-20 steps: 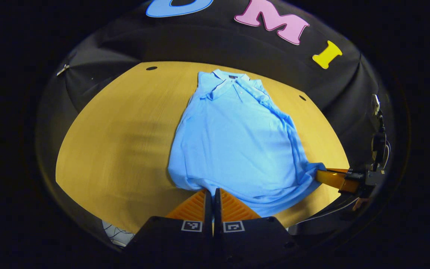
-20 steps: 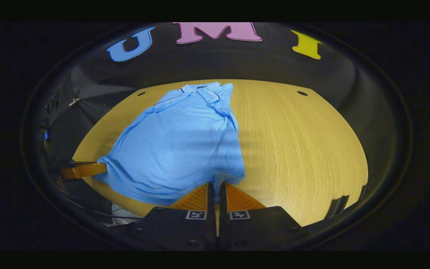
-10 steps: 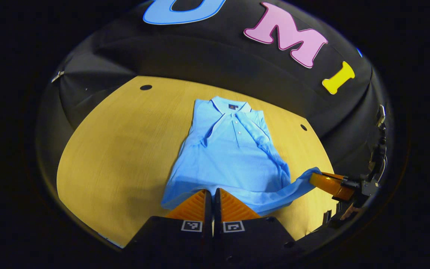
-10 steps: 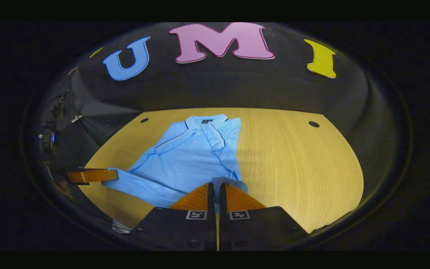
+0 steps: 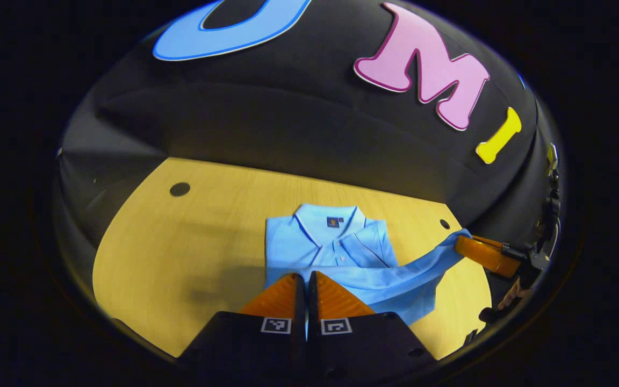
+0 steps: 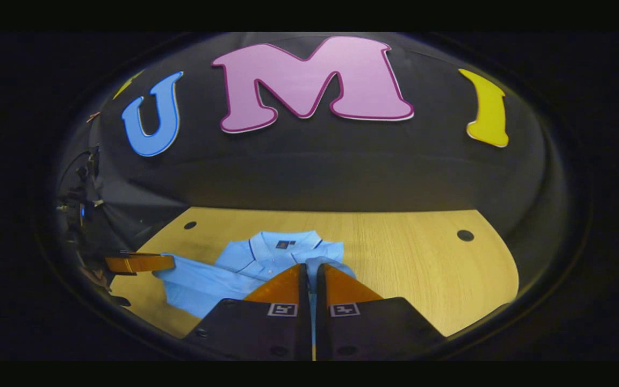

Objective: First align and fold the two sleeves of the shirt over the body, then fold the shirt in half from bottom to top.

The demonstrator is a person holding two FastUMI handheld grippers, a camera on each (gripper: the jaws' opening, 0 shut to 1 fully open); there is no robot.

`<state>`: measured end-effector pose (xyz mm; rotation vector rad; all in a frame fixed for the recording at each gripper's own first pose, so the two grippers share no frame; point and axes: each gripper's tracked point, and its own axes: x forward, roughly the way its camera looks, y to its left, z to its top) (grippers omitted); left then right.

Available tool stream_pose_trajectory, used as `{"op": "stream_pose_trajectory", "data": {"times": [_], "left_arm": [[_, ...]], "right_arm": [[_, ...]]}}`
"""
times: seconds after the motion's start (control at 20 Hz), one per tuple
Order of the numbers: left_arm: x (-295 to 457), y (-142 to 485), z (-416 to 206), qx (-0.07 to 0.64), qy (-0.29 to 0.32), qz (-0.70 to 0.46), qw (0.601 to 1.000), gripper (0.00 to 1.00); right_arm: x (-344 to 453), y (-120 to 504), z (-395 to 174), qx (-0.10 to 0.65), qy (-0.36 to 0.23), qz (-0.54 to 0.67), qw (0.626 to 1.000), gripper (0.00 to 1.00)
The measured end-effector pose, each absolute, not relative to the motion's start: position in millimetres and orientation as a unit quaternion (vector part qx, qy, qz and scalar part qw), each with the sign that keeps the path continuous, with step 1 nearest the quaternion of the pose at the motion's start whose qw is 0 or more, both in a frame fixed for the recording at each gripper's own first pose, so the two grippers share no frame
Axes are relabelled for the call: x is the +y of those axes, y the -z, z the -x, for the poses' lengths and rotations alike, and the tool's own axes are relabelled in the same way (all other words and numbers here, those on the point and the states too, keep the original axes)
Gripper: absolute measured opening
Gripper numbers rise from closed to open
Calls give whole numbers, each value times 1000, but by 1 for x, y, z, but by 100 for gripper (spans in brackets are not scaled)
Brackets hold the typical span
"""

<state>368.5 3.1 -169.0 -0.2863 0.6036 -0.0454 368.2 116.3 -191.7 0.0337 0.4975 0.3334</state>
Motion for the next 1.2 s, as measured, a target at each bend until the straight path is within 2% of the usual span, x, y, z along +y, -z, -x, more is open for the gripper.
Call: {"op": "stream_pose_trajectory", "data": {"times": [0.05, 0.1, 0.3, 0.35, 0.4, 0.45, 0.5, 0.55, 0.65, 0.75, 0.8, 1.0, 1.2], "left_arm": [[5, 169, -389, 291, 30, 143, 945, 6], [10, 170, -408, 289, 32, 148, 945, 6], [28, 190, -475, 278, 24, 160, 947, 6], [36, 194, -492, 269, 18, 152, 951, 6], [43, 200, -507, 259, 17, 139, 956, 6], [53, 207, -516, 254, 7, 116, 960, 6], [55, 214, -516, 257, 8, 102, 961, 11], [57, 220, -515, 262, 5, 97, 960, 22], [62, 220, -512, 262, -7, 104, 959, 61], [73, 200, -499, 233, -32, 99, 967, 100], [79, 189, -489, 220, -40, 96, 970, 100], [94, 123, -420, 153, -64, 64, 984, 97], [76, 72, -332, 111, -67, 41, 991, 96]], "right_arm": [[119, 192, -387, 237, -161, -16, 958, 7], [122, 194, -406, 232, -158, -12, 960, 1], [129, 215, -468, 226, -141, -4, 964, 1], [130, 222, -481, 225, -136, -5, 965, 7], [128, 226, -494, 226, -128, -4, 966, 2], [126, 235, -503, 229, -120, 0, 966, 1], [124, 243, -506, 234, -114, 3, 965, 12], [121, 253, -509, 244, -110, 7, 964, 10], [114, 261, -500, 254, -103, 17, 962, 36], [106, 246, -481, 232, -100, 14, 967, 79], [103, 240, -472, 226, -100, 11, 969, 100], [79, 201, -407, 200, -89, 11, 976, 99], [67, 147, -328, 164, -78, 2, 983, 98]]}}
